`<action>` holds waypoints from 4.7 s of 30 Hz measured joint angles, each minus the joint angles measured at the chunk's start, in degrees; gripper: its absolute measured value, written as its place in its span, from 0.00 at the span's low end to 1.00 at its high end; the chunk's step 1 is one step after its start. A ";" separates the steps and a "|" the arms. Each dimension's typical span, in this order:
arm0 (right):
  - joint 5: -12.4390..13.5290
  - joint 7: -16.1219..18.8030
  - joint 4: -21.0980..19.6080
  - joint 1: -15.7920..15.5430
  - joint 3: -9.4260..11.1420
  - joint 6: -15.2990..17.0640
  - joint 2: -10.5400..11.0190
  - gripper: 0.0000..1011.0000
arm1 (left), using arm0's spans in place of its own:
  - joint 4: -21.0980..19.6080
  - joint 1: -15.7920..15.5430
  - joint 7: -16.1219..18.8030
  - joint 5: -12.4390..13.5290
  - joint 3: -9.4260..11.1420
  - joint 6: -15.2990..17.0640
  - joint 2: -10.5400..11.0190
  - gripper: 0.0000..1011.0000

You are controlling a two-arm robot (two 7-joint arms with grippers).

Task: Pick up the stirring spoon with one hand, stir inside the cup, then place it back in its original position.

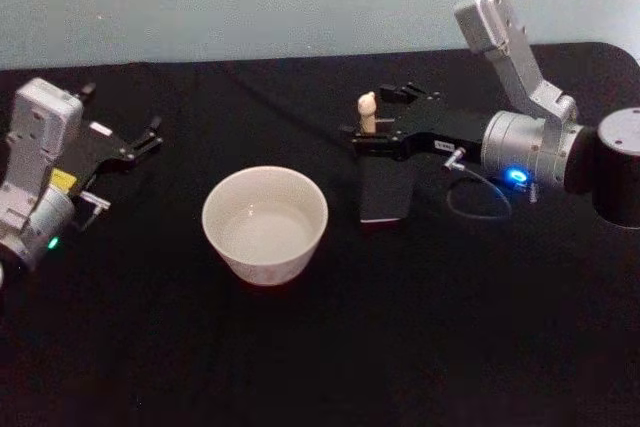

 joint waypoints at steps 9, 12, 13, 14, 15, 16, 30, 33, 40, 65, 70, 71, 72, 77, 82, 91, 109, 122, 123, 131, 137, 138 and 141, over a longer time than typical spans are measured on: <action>0.00 0.06 0.02 -0.01 0.01 -0.08 0.00 0.99 | 0.00 0.00 0.00 0.00 0.00 0.00 0.00 0.99; 0.00 0.06 0.04 -0.01 0.02 -0.09 0.00 0.99 | 0.00 0.00 0.00 0.00 0.00 0.00 0.00 0.99; 0.00 0.06 0.05 -0.01 0.03 -0.09 0.00 0.98 | 0.00 0.00 0.00 0.00 0.00 0.00 0.00 0.99; 0.00 0.07 0.06 -0.01 0.04 -0.10 0.00 0.94 | 0.00 0.00 0.00 0.00 0.00 0.00 0.00 0.99; 0.00 0.06 0.06 -0.01 0.04 -0.10 0.00 0.93 | 0.00 0.00 0.00 0.00 0.00 0.00 0.00 0.99; 0.00 0.06 0.06 -0.01 0.04 -0.10 0.00 0.92 | 0.00 0.00 0.00 0.00 0.00 0.00 0.00 0.99; 0.03 0.06 0.07 -0.01 0.05 -0.12 0.00 0.50 | 0.00 0.00 0.00 0.00 0.00 0.00 0.00 0.99; 0.04 0.06 0.07 -0.01 0.05 -0.12 0.00 0.42 | 0.00 0.00 0.00 0.00 0.00 0.00 0.00 0.99; 0.07 0.06 0.07 -0.01 0.05 -0.12 0.00 0.22 | 0.00 0.00 0.00 0.00 0.00 0.00 0.00 0.99; 1.14 -0.79 -1.80 -1.42 1.99 -3.38 0.07 0.17 | 0.00 0.00 0.00 0.00 0.00 0.00 0.00 0.99; 1.49 -1.42 -3.62 -2.08 3.40 -5.30 0.35 0.17 | 0.00 0.00 0.00 0.00 0.00 0.00 0.00 0.99; 1.57 -1.46 -3.90 -2.17 3.62 -5.56 0.41 0.17 | 0.00 0.00 0.00 0.00 0.00 0.00 0.00 0.99; 1.77 -1.53 -4.47 -2.31 4.04 -6.03 0.49 0.17 | 0.00 0.00 0.00 0.00 0.00 0.00 0.00 0.99; 2.39 -1.62 -6.10 -2.80 5.03 -6.91 0.83 0.17 | 0.00 0.00 0.00 0.00 0.00 0.00 0.00 0.99; 3.05 -1.70 -7.70 -3.35 5.78 -7.39 1.31 0.17 | 0.00 0.00 0.00 0.00 0.00 0.00 0.00 0.99; 3.56 -2.20 -9.92 -4.10 6.65 -7.91 2.05 0.17 | 0.00 0.00 0.00 0.00 0.00 0.00 0.00 0.99; 4.85 -2.63 -13.58 -4.83 8.14 -8.87 2.96 0.17 | 0.00 0.00 0.00 0.00 0.00 0.00 0.00 0.99; 5.67 -1.85 -13.52 -4.33 6.12 -9.29 1.36 0.17 | 0.00 0.00 0.00 0.00 0.00 0.00 0.00 0.99; 5.72 -1.76 -13.48 -4.25 5.89 -9.31 1.21 0.17 | 0.00 0.00 0.00 0.00 0.00 0.00 0.00 0.99; 5.87 -0.59 -12.88 -3.69 3.26 -10.49 -0.43 0.17 | 0.00 0.00 0.00 0.00 0.00 0.00 0.00 0.99; 5.57 0.55 -12.18 -4.06 1.61 -13.15 -1.60 0.17 | 0.00 0.00 0.00 0.00 0.00 0.00 0.00 0.99; 5.42 0.93 -11.96 -4.30 1.21 -14.10 -1.87 0.17 | 0.00 0.00 0.00 0.00 0.00 0.00 0.00 0.99; 5.24 1.71 -11.60 -4.82 0.54 -15.42 -2.26 0.17 | 0.00 0.00 0.00 0.00 0.00 0.00 0.00 0.99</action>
